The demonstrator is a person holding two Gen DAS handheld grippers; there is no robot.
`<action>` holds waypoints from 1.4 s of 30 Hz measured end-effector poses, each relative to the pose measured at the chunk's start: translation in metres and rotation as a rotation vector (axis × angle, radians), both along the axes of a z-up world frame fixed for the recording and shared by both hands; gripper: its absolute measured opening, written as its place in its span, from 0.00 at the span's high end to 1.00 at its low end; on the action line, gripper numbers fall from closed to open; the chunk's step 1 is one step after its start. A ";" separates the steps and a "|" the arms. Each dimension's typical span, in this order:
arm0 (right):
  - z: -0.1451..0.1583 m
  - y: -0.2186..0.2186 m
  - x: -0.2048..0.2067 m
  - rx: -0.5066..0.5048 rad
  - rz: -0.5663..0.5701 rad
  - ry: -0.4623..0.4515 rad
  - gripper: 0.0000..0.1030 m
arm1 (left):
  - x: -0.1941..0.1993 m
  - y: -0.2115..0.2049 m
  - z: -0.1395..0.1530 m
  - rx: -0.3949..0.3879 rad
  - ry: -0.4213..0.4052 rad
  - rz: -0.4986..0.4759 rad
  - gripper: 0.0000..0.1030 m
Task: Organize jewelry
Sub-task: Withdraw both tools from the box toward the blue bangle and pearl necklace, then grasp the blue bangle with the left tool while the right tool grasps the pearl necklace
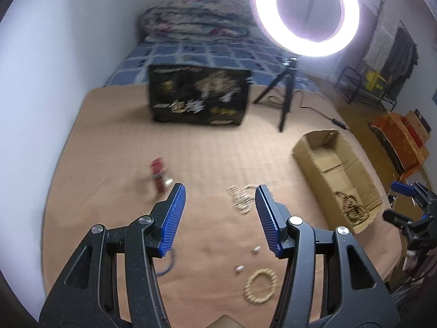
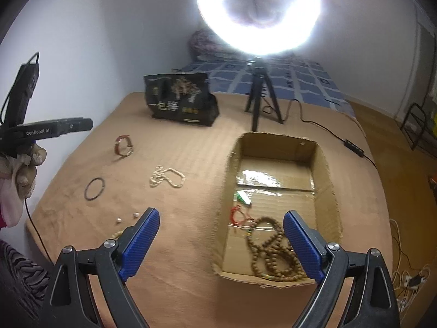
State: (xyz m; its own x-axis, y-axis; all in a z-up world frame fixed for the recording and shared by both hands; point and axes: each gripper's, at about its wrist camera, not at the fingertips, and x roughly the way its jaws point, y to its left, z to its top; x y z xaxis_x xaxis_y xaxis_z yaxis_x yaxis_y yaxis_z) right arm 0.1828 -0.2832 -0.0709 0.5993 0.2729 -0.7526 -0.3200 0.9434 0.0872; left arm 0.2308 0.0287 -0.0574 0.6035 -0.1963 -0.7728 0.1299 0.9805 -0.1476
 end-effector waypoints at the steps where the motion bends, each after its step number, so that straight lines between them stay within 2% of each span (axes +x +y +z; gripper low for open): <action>1: 0.001 0.003 0.000 0.002 0.007 0.001 0.09 | -0.002 0.010 -0.003 -0.006 0.011 0.017 0.47; 6: -0.001 0.024 0.009 0.022 0.028 0.011 0.09 | -0.012 0.055 -0.019 -0.024 0.063 0.084 0.47; 12: -0.007 0.049 0.025 0.048 0.042 0.028 0.09 | -0.019 0.082 -0.052 -0.015 0.137 0.113 0.47; 15: -0.014 0.065 0.035 0.044 0.053 0.042 0.09 | -0.020 0.093 -0.071 -0.046 0.182 0.120 0.46; 18: -0.026 0.083 0.047 0.053 0.077 0.076 0.09 | -0.020 0.097 -0.085 -0.061 0.220 0.107 0.33; 28: -0.073 0.122 0.087 0.032 0.081 0.159 0.09 | -0.007 0.107 -0.125 -0.111 0.282 0.105 0.32; 35: -0.095 0.131 0.104 0.007 0.060 0.181 0.09 | 0.001 0.112 -0.148 -0.138 0.299 0.128 0.32; 42: -0.110 0.134 0.117 0.008 0.041 0.204 0.09 | 0.006 0.119 -0.160 -0.226 0.310 0.147 0.31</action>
